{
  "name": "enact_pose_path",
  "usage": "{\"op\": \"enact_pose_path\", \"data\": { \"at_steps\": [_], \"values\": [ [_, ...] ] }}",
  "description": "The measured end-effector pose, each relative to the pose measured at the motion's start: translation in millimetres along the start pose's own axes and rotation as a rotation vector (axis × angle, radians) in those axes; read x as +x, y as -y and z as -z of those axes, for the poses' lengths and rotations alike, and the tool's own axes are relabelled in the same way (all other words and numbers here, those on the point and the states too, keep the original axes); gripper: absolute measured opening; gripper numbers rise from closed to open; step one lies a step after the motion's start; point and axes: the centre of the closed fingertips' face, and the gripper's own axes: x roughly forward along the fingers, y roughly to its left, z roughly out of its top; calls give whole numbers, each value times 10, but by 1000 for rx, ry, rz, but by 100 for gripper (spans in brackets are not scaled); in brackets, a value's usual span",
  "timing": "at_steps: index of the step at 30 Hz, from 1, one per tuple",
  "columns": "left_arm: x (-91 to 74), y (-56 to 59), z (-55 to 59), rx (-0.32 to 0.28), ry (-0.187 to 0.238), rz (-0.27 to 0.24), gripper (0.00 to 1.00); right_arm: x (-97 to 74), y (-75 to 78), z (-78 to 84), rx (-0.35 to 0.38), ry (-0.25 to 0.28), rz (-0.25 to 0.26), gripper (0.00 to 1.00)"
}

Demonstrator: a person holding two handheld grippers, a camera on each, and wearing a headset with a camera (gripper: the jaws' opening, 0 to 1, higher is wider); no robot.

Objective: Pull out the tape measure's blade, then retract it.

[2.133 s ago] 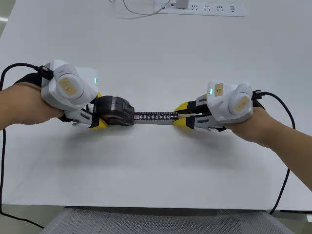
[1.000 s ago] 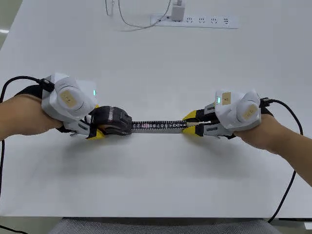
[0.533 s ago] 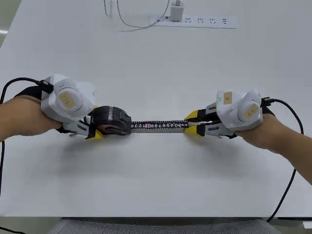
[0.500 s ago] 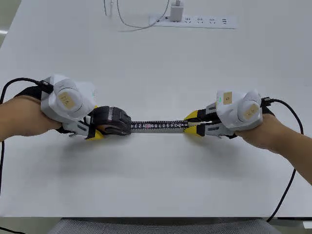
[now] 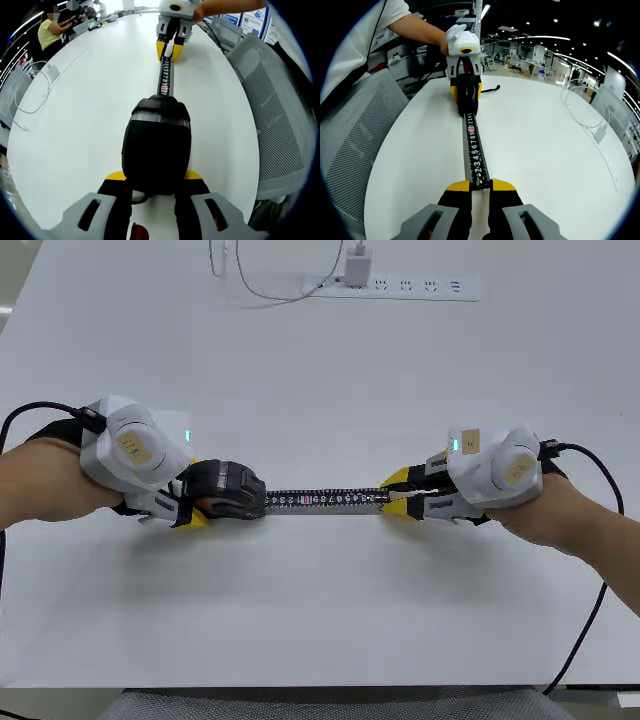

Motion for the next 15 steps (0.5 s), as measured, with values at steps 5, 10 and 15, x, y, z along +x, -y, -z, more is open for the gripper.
{"op": "enact_pose_path", "data": {
  "at_steps": [5,10,15],
  "values": [
    [1,-1,3,1,-4,0,28,-30,-1,15,4,-6,2,7],
    [3,-3,2,1,-4,-1,28,-74,-13,32,6,-10,3,7],
    [5,-3,0,2,-4,0,28,-108,-7,70,7,-18,4,7]
  ]
}}
